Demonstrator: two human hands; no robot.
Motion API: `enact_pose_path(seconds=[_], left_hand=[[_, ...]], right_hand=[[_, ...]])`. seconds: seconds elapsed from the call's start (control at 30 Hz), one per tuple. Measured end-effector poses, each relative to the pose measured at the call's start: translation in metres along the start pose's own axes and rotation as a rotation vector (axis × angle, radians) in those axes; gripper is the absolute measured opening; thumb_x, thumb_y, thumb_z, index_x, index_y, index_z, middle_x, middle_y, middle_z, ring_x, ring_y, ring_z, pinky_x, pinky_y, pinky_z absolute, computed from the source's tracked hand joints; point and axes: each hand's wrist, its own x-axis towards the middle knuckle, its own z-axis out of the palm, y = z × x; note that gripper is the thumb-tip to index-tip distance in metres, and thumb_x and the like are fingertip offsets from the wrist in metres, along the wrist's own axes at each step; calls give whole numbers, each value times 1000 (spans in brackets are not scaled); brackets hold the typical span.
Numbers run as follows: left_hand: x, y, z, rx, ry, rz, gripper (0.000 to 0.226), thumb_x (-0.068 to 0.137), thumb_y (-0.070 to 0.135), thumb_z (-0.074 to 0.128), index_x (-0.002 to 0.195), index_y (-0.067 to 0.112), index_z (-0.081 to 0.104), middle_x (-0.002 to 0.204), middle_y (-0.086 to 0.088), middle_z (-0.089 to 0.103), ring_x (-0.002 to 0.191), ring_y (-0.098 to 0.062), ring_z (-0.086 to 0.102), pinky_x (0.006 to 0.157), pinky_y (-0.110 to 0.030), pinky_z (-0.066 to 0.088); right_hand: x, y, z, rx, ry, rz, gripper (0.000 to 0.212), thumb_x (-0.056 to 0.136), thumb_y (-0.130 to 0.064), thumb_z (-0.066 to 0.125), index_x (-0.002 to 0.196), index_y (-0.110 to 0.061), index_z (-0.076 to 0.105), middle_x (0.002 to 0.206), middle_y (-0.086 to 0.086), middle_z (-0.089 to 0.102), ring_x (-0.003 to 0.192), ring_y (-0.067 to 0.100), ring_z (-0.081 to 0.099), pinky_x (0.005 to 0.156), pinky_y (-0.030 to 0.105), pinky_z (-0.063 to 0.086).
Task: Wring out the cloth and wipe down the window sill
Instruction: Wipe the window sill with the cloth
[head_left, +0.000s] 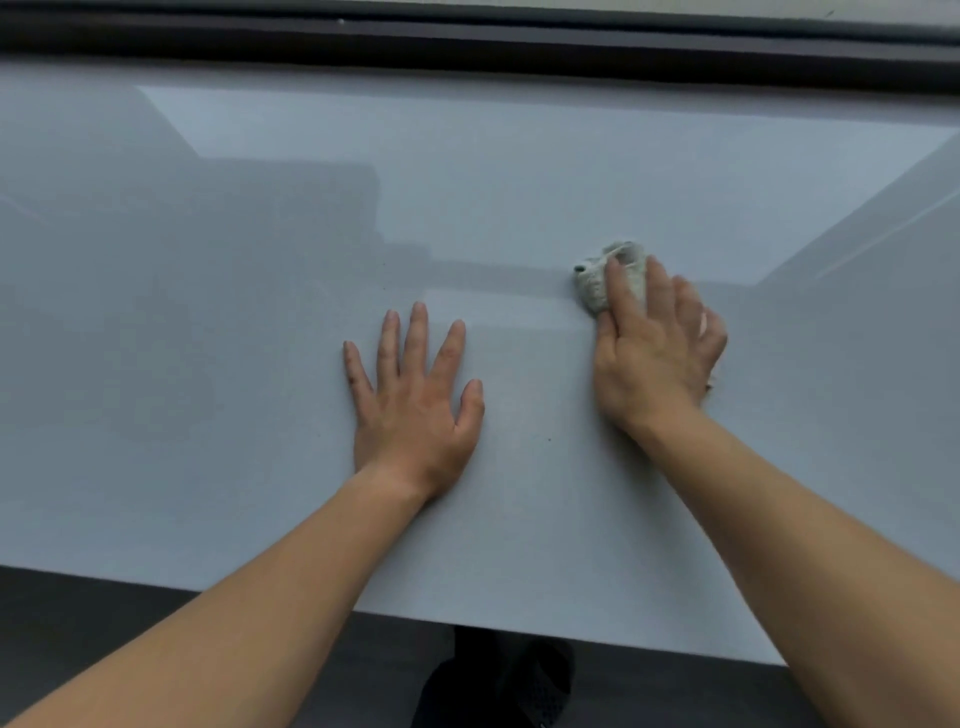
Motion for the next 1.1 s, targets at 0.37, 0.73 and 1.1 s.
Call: enact_pose_path(seconds=[0.37, 0.73, 1.1], left_hand=[[31, 10, -21, -199, 72, 82, 63, 90, 47, 31, 147, 23, 40, 161, -13, 23, 151, -28, 8, 117, -61, -6], [184, 52, -26, -329, 16, 88, 60, 94, 40, 26, 154, 31, 21, 166, -5, 5, 151, -22, -9, 120, -48, -11], [183, 62, -16, -59, 40, 82, 62, 96, 48, 14, 155, 34, 8, 165, -7, -7, 150, -27, -15, 118, -56, -8]], right_hand=[[75, -3, -7, -7, 11, -19, 51, 100, -43, 31, 150, -46, 23, 163, -4, 18, 147, 25, 16, 115, 48, 10], [129, 18, -15, 26, 30, 57, 50, 100, -40, 31, 149, -48, 24, 162, -5, 19, 146, 25, 17, 115, 47, 9], [179, 23, -21, 15, 43, -80, 49, 99, -41, 33, 148, -46, 31, 160, -3, 27, 144, 27, 24, 115, 46, 16]])
